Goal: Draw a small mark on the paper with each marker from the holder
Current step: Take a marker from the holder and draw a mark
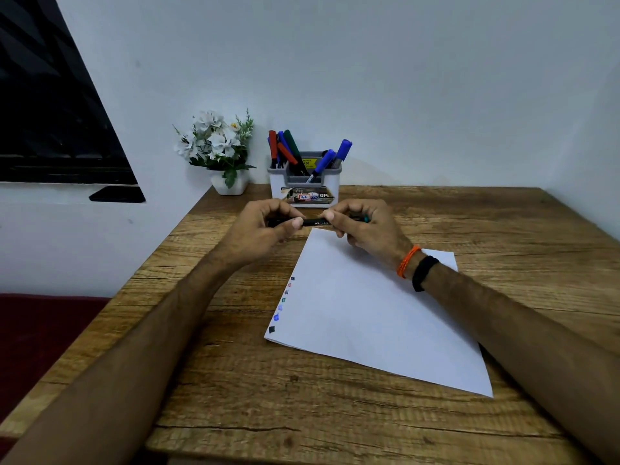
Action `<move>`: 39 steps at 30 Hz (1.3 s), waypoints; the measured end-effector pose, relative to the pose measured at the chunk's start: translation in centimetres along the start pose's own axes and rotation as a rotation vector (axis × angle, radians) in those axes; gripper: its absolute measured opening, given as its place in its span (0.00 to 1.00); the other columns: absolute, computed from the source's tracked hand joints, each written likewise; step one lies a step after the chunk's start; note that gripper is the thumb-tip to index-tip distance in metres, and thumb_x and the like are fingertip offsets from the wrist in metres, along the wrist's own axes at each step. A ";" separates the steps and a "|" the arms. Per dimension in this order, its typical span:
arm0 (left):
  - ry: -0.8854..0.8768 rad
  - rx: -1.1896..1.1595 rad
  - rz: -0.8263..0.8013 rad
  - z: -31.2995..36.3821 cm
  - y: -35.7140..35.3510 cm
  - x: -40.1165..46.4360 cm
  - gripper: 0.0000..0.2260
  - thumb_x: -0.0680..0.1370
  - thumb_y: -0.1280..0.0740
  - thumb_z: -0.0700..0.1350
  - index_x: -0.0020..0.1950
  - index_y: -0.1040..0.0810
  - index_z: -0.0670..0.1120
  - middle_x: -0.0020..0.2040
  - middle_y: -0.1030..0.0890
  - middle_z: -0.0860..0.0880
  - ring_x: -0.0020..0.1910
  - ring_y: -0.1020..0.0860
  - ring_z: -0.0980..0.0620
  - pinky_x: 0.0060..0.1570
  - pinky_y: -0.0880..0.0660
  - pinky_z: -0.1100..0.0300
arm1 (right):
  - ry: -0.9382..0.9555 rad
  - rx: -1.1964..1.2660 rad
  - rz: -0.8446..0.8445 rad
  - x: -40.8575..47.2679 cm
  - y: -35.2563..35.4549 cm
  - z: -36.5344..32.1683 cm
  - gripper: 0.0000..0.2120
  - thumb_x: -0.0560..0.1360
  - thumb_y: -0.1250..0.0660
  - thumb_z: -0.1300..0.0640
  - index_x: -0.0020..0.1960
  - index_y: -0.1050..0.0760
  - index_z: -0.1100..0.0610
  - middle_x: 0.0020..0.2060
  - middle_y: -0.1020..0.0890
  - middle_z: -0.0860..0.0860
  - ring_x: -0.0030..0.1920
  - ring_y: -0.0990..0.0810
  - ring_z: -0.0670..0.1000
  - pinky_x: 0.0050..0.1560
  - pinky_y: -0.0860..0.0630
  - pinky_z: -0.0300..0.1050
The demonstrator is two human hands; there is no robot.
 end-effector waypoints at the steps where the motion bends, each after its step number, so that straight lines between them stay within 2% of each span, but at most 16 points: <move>1: 0.006 -0.001 0.000 -0.1 -0.1 0.0 0.04 0.77 0.31 0.40 0.49 0.20 0.40 0.38 0.21 0.48 0.34 0.25 0.58 0.35 0.27 0.64 | 0.011 -0.026 -0.011 0.0 -0.2 0.0 0.07 0.78 0.31 0.60 0.48 0.18 0.64 0.27 0.24 0.46 0.24 0.32 0.43 0.25 0.35 0.35; 6: 0.044 -0.010 0.019 -0.2 -0.7 -0.1 0.01 0.79 0.34 0.39 0.48 0.22 0.43 0.37 0.23 0.49 0.34 0.27 0.54 0.34 0.28 0.62 | 0.065 -0.056 -0.034 0.0 -0.5 -0.4 0.07 0.78 0.33 0.63 0.45 0.22 0.67 0.26 0.26 0.44 0.24 0.30 0.41 0.27 0.35 0.30; 9: 0.068 -0.002 0.030 -0.2 -1.1 -0.2 0.02 0.79 0.34 0.40 0.48 0.23 0.44 0.38 0.23 0.49 0.37 0.26 0.53 0.38 0.28 0.58 | 0.086 -0.060 -0.046 0.1 -0.4 -0.5 0.08 0.79 0.33 0.64 0.44 0.23 0.70 0.25 0.25 0.42 0.24 0.30 0.40 0.27 0.35 0.29; 13: 0.092 0.006 0.053 -0.2 -1.3 -0.2 0.02 0.79 0.35 0.40 0.48 0.23 0.45 0.38 0.23 0.49 0.38 0.27 0.52 0.40 0.28 0.55 | 0.094 -0.079 -0.058 0.1 -0.4 -0.4 0.07 0.79 0.34 0.64 0.43 0.23 0.66 0.25 0.25 0.40 0.25 0.31 0.39 0.28 0.35 0.30; 18: 0.117 0.018 0.043 -0.2 -1.8 -0.4 0.02 0.80 0.35 0.41 0.48 0.23 0.45 0.37 0.24 0.49 0.35 0.28 0.54 0.35 0.30 0.62 | 0.109 -0.118 -0.066 0.0 -0.4 -0.3 0.08 0.78 0.33 0.64 0.43 0.23 0.69 0.28 0.24 0.41 0.26 0.29 0.39 0.30 0.34 0.29; 21: 0.117 0.021 0.043 -0.2 -1.8 -0.5 0.03 0.80 0.35 0.40 0.47 0.23 0.45 0.37 0.24 0.49 0.36 0.27 0.54 0.35 0.30 0.61 | 0.098 -0.122 -0.069 -0.2 -0.5 -0.3 0.08 0.78 0.34 0.64 0.43 0.23 0.68 0.27 0.24 0.40 0.26 0.28 0.39 0.30 0.34 0.28; 23: 0.085 0.010 0.056 0.3 -1.6 -0.4 0.03 0.79 0.34 0.39 0.46 0.23 0.46 0.38 0.23 0.49 0.36 0.26 0.54 0.37 0.27 0.60 | 0.082 -0.093 -0.063 -0.2 -0.4 -0.5 0.08 0.79 0.33 0.63 0.44 0.23 0.68 0.28 0.25 0.42 0.26 0.30 0.40 0.29 0.34 0.29; 25: 0.063 -0.021 0.087 0.7 -0.9 -0.3 0.02 0.78 0.33 0.38 0.49 0.23 0.44 0.39 0.22 0.49 0.37 0.25 0.56 0.38 0.26 0.65 | 0.051 -0.045 -0.056 0.0 -0.4 -0.8 0.07 0.79 0.33 0.62 0.46 0.23 0.67 0.29 0.25 0.48 0.25 0.31 0.40 0.27 0.34 0.32; 28: 0.089 -0.160 0.219 0.5 0.7 -0.2 0.12 0.75 0.29 0.36 0.57 0.25 0.40 0.46 0.19 0.48 0.40 0.19 0.57 0.42 0.21 0.65 | 0.042 -0.014 -0.049 -0.1 -0.6 -1.4 0.05 0.78 0.32 0.62 0.50 0.22 0.65 0.32 0.20 0.53 0.26 0.26 0.40 0.28 0.30 0.33; 31: 0.159 -0.394 0.359 -0.2 1.9 -0.6 0.21 0.70 0.26 0.37 0.61 0.28 0.38 0.49 0.17 0.42 0.46 0.16 0.49 0.44 0.18 0.57 | 0.041 -0.063 -0.085 -0.4 -1.8 -1.5 0.05 0.75 0.28 0.61 0.49 0.22 0.62 0.35 0.15 0.53 0.33 0.18 0.42 0.35 0.24 0.35; 33: 0.162 -0.467 0.382 -0.1 1.9 -0.6 0.26 0.67 0.24 0.40 0.61 0.29 0.38 0.48 0.17 0.41 0.46 0.16 0.46 0.44 0.18 0.54 | 0.055 -0.219 -0.060 -0.4 -2.4 -1.6 0.07 0.73 0.25 0.57 0.48 0.21 0.58 0.35 0.15 0.49 0.35 0.17 0.41 0.40 0.24 0.35; 35: 0.119 -0.466 0.383 0.5 1.6 -0.6 0.23 0.68 0.24 0.39 0.59 0.28 0.40 0.44 0.17 0.44 0.42 0.15 0.50 0.40 0.18 0.57 | 0.092 -0.345 -0.020 -0.4 -2.7 -2.4 0.12 0.70 0.23 0.55 0.51 0.21 0.54 0.36 0.15 0.45 0.37 0.18 0.38 0.40 0.24 0.32; 37: 0.066 -0.471 0.386 1.2 1.4 -0.6 0.21 0.70 0.25 0.36 0.59 0.29 0.40 0.41 0.17 0.46 0.40 0.16 0.54 0.37 0.19 0.60 | 0.162 -0.354 -0.003 -0.4 -3.2 -3.6 0.26 0.69 0.22 0.57 0.64 0.28 0.52 0.38 0.15 0.46 0.38 0.17 0.41 0.40 0.21 0.36; 39: 0.038 -0.482 0.387 1.6 1.3 -0.6 0.21 0.70 0.25 0.35 0.60 0.29 0.39 0.41 0.18 0.46 0.39 0.16 0.55 0.37 0.20 0.61 | 0.238 -0.372 -0.004 -0.4 -3.6 -4.7 0.40 0.69 0.23 0.58 0.74 0.40 0.47 0.36 0.16 0.47 0.36 0.17 0.43 0.41 0.20 0.38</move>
Point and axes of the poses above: each hand's wrist, its own x-axis towards the middle knuckle, its own y-axis out of the back of the hand, z = x × y, the point moved 8 cm from there along x, towards the middle knuckle
